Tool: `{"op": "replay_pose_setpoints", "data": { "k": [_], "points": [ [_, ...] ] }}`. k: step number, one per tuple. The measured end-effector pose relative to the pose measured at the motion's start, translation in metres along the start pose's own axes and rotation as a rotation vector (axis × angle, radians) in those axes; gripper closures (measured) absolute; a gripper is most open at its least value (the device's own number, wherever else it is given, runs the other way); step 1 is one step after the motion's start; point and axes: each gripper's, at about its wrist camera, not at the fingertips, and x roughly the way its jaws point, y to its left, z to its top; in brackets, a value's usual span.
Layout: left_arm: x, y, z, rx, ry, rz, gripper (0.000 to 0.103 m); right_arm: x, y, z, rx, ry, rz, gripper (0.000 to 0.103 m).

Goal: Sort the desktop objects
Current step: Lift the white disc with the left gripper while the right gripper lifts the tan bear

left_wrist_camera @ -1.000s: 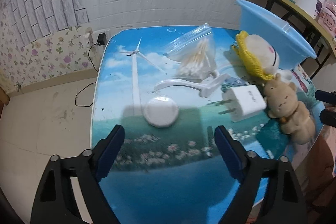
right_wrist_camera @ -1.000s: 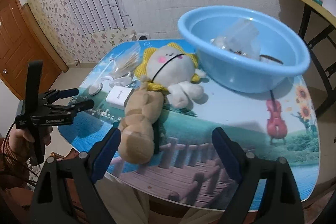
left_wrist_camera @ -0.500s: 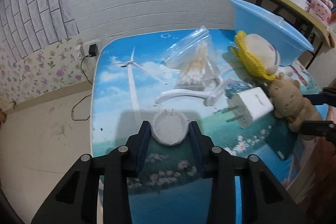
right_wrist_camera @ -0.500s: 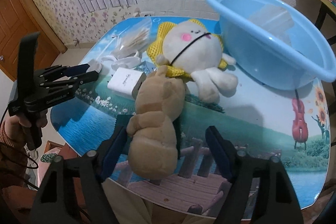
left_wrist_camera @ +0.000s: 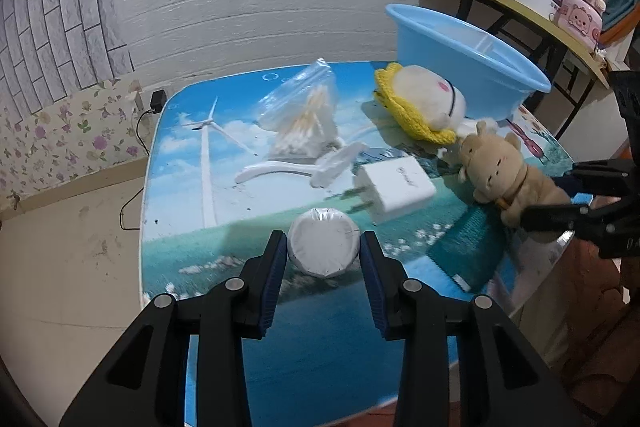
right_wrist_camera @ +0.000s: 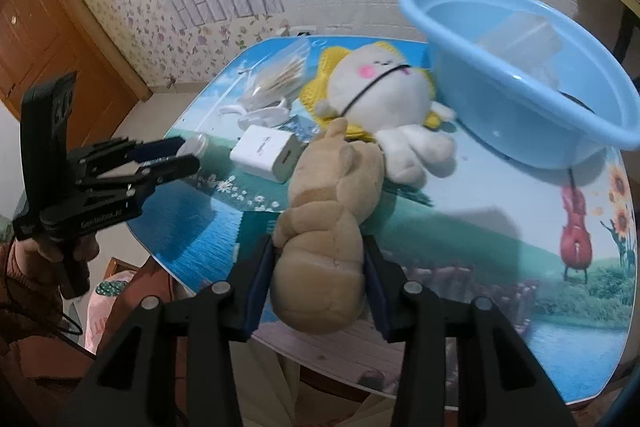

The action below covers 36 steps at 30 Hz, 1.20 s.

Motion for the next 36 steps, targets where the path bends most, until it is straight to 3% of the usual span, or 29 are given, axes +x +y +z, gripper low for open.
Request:
{"op": "replay_pose_setpoints", "data": {
  "k": [15, 27, 36],
  "points": [
    [-0.012, -0.053, 0.006, 0.009, 0.000, -0.069, 0.067, -0.043, -0.047, -0.027, 0.071, -0.068, -0.076, 0.061],
    [-0.009, -0.077, 0.023, 0.010, 0.007, -0.074, 0.067, -0.057, -0.098, -0.035, 0.134, -0.084, -0.244, 0.061],
    [-0.009, -0.082, 0.037, 0.009, 0.008, -0.045, 0.067, -0.051, -0.109, -0.034, 0.111, -0.058, -0.217, 0.059]
  ]
}}
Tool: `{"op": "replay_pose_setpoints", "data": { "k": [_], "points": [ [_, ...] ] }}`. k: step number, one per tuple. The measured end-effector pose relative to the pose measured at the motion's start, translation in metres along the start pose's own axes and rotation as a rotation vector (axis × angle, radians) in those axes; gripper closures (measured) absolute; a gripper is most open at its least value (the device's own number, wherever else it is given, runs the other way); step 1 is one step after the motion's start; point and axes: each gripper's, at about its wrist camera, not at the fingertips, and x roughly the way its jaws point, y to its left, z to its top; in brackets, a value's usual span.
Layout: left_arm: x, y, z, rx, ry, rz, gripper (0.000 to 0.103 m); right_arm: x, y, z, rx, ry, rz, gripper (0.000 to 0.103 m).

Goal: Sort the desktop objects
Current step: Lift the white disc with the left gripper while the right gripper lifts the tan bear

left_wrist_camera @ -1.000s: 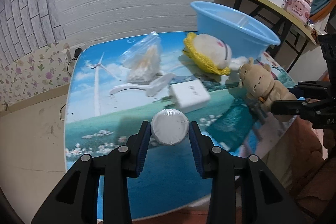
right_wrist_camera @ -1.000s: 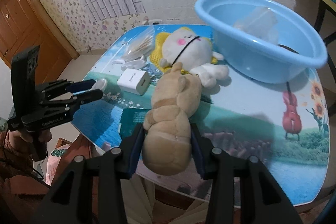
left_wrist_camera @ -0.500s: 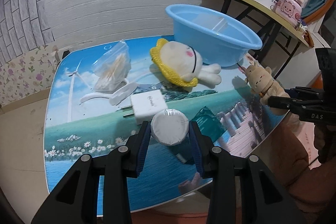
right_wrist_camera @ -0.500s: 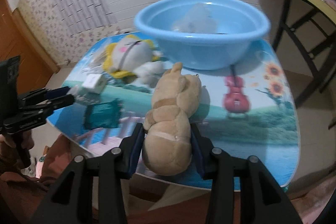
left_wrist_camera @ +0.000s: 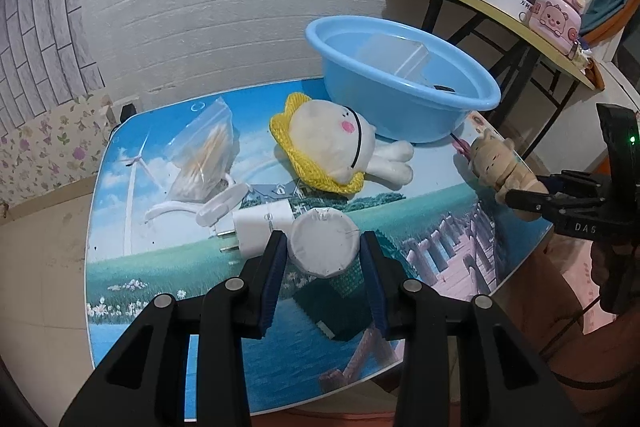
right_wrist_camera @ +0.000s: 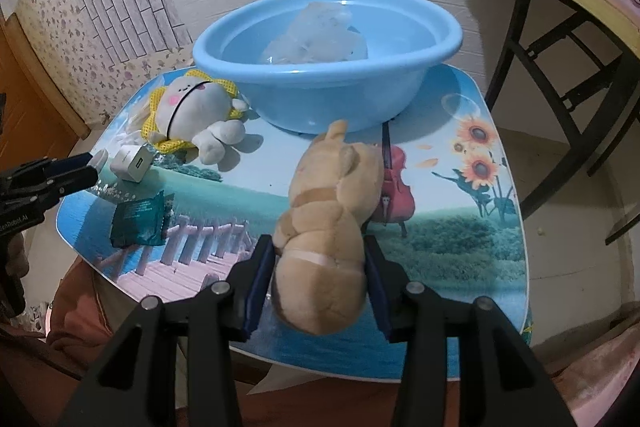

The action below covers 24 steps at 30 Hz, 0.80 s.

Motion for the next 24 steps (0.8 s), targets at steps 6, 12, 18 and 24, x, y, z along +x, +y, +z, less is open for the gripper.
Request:
{"op": "replay_pose_setpoints", "data": {
  "k": [6, 12, 18, 24],
  "points": [
    [0.000, -0.004, 0.008, 0.005, -0.004, 0.006, 0.067, 0.009, 0.003, 0.001, -0.029, 0.033, 0.015, 0.058],
    [-0.001, -0.008, 0.017, 0.010, -0.013, 0.007, 0.067, 0.026, 0.004, -0.002, -0.069, 0.091, 0.005, 0.043],
    [-0.007, -0.008, 0.025, 0.007, -0.031, 0.011, 0.067, 0.009, -0.005, 0.000, -0.063, 0.055, 0.044, 0.059],
    [-0.015, -0.011, 0.035, -0.002, -0.050, -0.006, 0.067, -0.023, -0.028, -0.003, 0.001, 0.010, 0.055, 0.059]
  ]
}}
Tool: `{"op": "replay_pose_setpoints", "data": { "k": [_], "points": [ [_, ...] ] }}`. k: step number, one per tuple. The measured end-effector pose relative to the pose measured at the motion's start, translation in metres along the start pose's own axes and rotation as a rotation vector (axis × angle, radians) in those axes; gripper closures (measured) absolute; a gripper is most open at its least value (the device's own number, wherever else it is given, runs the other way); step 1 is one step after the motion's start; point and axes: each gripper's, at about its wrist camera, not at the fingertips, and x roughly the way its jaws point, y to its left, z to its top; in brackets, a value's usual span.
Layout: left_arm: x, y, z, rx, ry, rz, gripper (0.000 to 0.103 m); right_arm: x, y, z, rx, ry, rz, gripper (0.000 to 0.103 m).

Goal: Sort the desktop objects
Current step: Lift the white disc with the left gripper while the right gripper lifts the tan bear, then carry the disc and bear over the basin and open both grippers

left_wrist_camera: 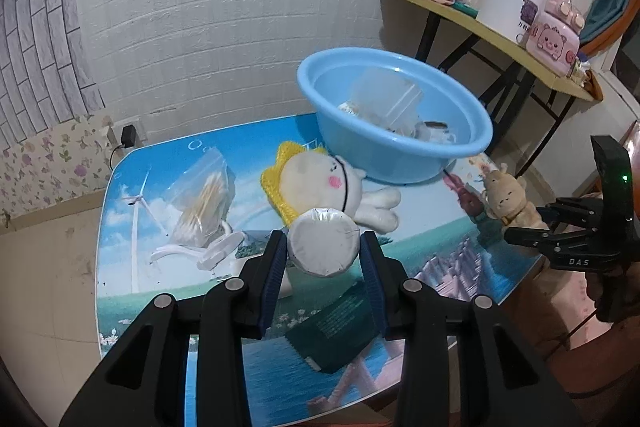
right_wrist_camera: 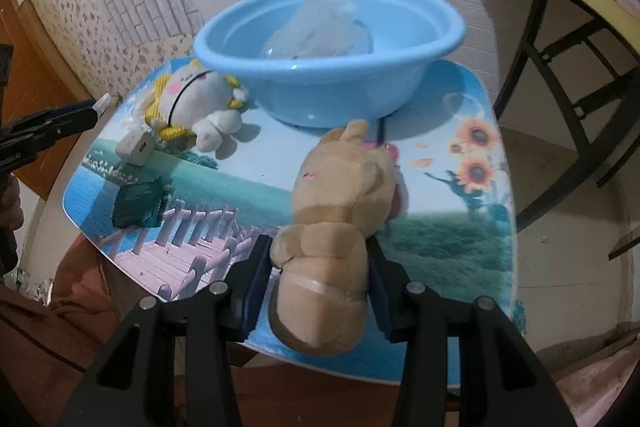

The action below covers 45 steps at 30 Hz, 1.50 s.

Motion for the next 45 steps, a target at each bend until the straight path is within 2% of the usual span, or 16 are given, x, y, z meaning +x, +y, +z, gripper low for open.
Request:
{"op": "replay_pose_setpoints", "data": {
  "k": [4, 8, 14, 18, 21, 27, 35, 40, 43, 45],
  "points": [
    [-0.005, -0.007, 0.005, 0.013, -0.009, -0.013, 0.067, -0.020, -0.014, 0.002, 0.089, -0.069, 0.035, 0.059],
    [-0.004, -0.013, 0.011, 0.037, 0.002, -0.020, 0.067, -0.039, -0.013, 0.007, 0.079, -0.145, 0.019, 0.059],
    [0.002, -0.024, 0.029, 0.050, -0.008, -0.043, 0.067, -0.048, -0.011, 0.024, 0.060, -0.192, 0.061, 0.059],
    [0.017, -0.039, 0.046, 0.105, 0.001, -0.061, 0.067, -0.047, -0.012, 0.043, 0.068, -0.222, 0.138, 0.059],
    [0.027, -0.053, 0.061, 0.133, -0.008, -0.084, 0.067, -0.042, -0.010, 0.059, 0.042, -0.241, 0.135, 0.059],
    [0.040, -0.069, 0.081, 0.175, -0.025, -0.101, 0.066, -0.027, -0.006, 0.076, 0.007, -0.231, 0.162, 0.059],
    [0.074, -0.084, 0.095, 0.197, 0.015, -0.138, 0.066, -0.007, -0.010, 0.091, -0.013, -0.225, 0.166, 0.059],
    [0.091, -0.095, 0.099, 0.243, 0.040, -0.131, 0.066, 0.003, -0.016, 0.097, -0.007, -0.215, 0.155, 0.059],
    [0.097, -0.096, 0.101, 0.235, 0.049, -0.141, 0.066, 0.007, -0.018, 0.101, -0.005, -0.214, 0.159, 0.059],
    [0.101, -0.096, 0.100, 0.233, 0.053, -0.135, 0.062, 0.010, -0.019, 0.102, -0.003, -0.212, 0.155, 0.059]
  ]
}}
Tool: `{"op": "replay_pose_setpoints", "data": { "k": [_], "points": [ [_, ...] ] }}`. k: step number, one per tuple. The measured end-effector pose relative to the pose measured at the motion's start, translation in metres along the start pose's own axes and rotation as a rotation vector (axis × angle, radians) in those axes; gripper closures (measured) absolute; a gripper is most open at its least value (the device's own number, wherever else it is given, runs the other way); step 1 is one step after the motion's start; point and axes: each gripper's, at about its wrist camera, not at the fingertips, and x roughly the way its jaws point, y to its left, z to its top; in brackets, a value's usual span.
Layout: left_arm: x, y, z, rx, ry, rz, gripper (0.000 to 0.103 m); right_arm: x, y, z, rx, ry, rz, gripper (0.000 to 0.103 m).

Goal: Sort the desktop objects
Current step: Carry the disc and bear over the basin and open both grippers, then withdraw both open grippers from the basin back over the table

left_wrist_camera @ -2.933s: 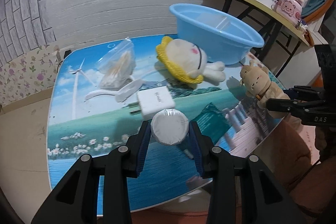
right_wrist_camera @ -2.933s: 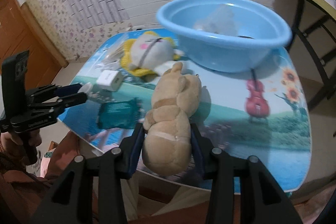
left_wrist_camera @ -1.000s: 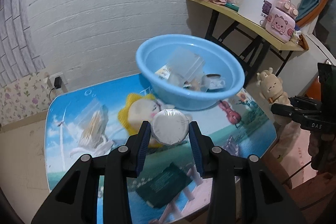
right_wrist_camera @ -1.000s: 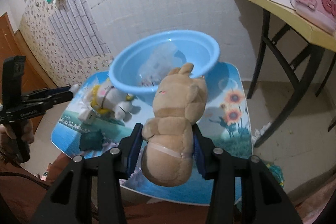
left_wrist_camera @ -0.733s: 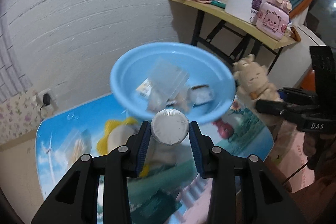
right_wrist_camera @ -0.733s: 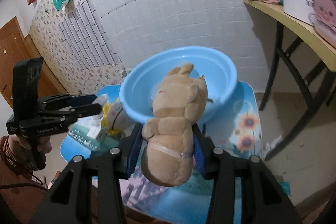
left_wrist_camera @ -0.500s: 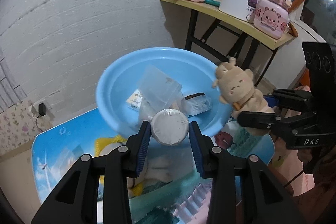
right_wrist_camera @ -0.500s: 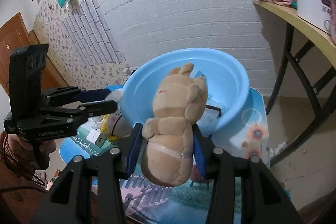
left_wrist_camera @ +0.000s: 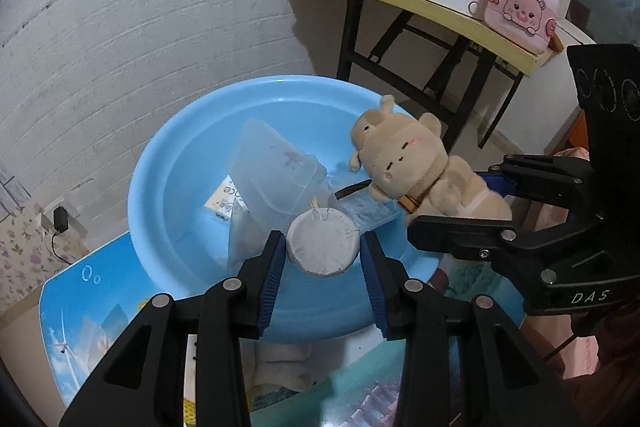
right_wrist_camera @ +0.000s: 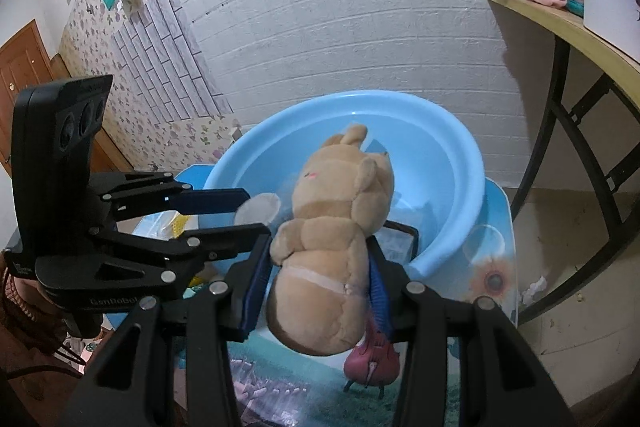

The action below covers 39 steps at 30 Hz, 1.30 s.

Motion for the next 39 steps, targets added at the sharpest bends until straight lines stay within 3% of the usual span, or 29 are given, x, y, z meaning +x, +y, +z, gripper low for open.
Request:
{"op": "replay_pose_setpoints", "data": {
  "k": [2, 12, 15, 17, 29, 39],
  "points": [
    [0.003, -0.001, 0.000, 0.009, 0.007, 0.006, 0.044, 0.003, -0.002, 0.000, 0.004, 0.004, -0.002, 0.059],
    [0.005, 0.002, -0.004, -0.002, 0.006, 0.025, 0.037, 0.013, -0.003, -0.001, 0.020, 0.012, -0.010, 0.057],
    [0.000, 0.007, -0.006, -0.015, -0.010, 0.049, 0.032, 0.013, 0.001, -0.001, 0.025, 0.008, -0.004, 0.049],
    [-0.005, 0.010, -0.009, -0.016, -0.022, 0.078, 0.022, 0.011, 0.003, -0.003, 0.029, 0.000, 0.001, 0.040],
    [-0.033, 0.027, -0.038, -0.081, -0.044, 0.093, 0.020, -0.011, 0.024, -0.024, 0.020, -0.008, -0.003, 0.038],
    [-0.050, 0.029, -0.063, -0.111, -0.045, 0.101, 0.017, -0.007, 0.030, -0.053, 0.075, 0.088, -0.018, 0.038]
  ]
}}
